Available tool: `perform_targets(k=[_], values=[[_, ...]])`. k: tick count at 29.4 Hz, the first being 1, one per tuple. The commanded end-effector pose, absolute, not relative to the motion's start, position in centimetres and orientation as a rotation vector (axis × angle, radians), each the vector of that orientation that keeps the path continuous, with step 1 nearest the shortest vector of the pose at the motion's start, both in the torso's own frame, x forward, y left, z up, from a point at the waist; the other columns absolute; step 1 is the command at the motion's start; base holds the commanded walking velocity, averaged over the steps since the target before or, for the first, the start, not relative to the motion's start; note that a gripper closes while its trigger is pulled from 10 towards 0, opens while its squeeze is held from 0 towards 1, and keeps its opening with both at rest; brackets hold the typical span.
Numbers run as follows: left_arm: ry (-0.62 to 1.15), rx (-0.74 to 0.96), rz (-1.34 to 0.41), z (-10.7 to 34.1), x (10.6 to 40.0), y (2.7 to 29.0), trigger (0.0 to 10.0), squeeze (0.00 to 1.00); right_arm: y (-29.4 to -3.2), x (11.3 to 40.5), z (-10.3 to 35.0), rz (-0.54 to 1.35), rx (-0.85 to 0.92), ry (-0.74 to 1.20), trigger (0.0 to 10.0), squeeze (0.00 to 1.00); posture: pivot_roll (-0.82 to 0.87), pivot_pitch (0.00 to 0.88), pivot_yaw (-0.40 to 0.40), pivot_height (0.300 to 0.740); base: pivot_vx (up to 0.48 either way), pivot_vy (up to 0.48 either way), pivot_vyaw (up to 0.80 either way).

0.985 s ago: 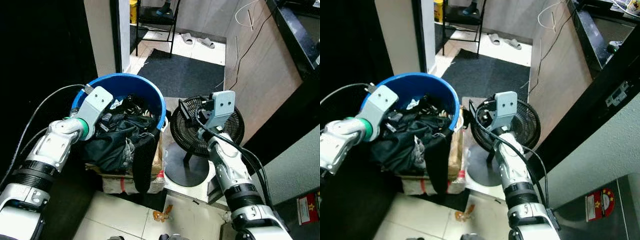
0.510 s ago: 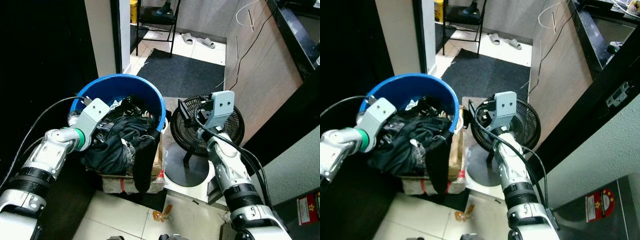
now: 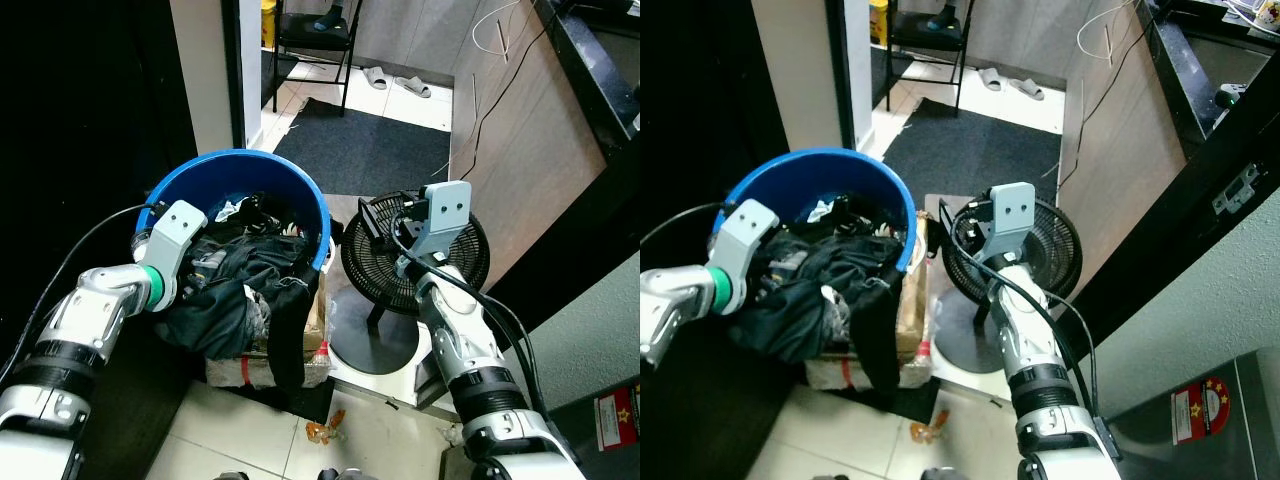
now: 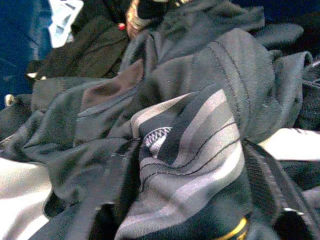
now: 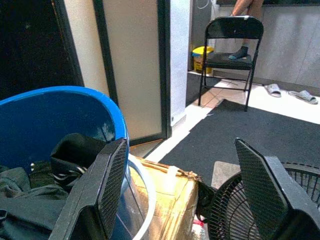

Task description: Clothes washing

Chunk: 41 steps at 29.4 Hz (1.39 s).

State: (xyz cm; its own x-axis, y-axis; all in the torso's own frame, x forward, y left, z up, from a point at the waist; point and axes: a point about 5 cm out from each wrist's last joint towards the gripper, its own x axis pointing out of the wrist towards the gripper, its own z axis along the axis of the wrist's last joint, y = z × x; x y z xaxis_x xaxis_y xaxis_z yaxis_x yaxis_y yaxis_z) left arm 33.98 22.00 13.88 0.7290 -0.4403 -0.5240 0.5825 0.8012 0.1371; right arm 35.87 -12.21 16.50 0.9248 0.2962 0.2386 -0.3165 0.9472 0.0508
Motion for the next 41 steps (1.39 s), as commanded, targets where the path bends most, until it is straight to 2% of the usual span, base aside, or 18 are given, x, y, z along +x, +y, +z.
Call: perform_targets(k=[1,15,18,19,26,30,34,35,36,39,41], values=[[0.562,0.301,-0.612,12.1,33.1,21.7,0.0,0.0,-12.3,35.8,16.2,0.314,0.083,-0.217,10.0,0.0,0.06,0.055,-0.053,0.74,0.0,0.0,0.0],[0.501,0.257,-0.657,13.1,32.9,21.3,0.0,0.0,-12.5,35.8,16.3,0.31,0.083,-0.218,10.0,0.0,0.06,0.057,-0.052,0.74,0.0,0.0,0.0],[0.452,0.188,-0.65,14.0,33.1,21.1,0.0,0.0,-12.4,35.8,16.3,0.311,0.084,-0.218,10.0,0.0,0.06,0.057,-0.051,0.74,0.0,0.0,0.0],[0.402,0.098,-0.648,15.2,33.4,21.0,0.0,0.0,-12.4,35.8,16.2,0.311,0.085,-0.217,10.0,0.0,0.06,0.056,-0.05,0.74,0.0,0.0,0.0],[0.307,0.021,-0.658,17.4,33.6,20.7,0.0,0.0,-12.4,35.8,16.2,0.31,0.085,-0.218,10.0,0.0,0.06,0.056,-0.049,0.74,0.0,0.0,0.0],[0.206,0.006,-0.654,19.9,33.5,20.4,0.0,0.0,-12.4,35.8,16.2,0.308,0.086,-0.218,10.0,0.0,0.06,0.058,-0.047,0.74,0.0,0.0,0.0],[-0.036,0.002,-0.615,25.8,33.1,19.3,0.0,0.0,-12.3,35.8,16.3,0.307,0.091,-0.219,10.0,0.0,0.07,0.058,-0.048,0.74,0.0,0.0,0.0],[-0.036,0.002,-0.615,25.8,33.1,19.3,0.0,0.0,-12.3,35.8,16.3,0.307,0.091,-0.219,10.0,0.0,0.07,0.058,-0.048,0.74,0.0,0.0,0.0],[-0.099,0.013,-0.599,27.6,33.0,19.0,0.0,0.0,-12.3,35.9,16.3,0.307,0.092,-0.22,10.0,0.0,0.07,0.058,-0.049,0.74,0.0,0.0,0.0],[-0.099,0.013,-0.599,27.6,33.0,19.0,0.0,0.0,-12.3,35.9,16.3,0.307,0.092,-0.22,10.0,0.0,0.07,0.058,-0.049,0.74,0.0,0.0,0.0],[-0.264,0.084,-0.536,32.0,32.9,18.5,0.0,0.0,-12.1,36.0,16.5,0.308,0.098,-0.226,10.0,0.0,0.08,0.053,-0.048,0.74,0.0,0.0,0.0]])
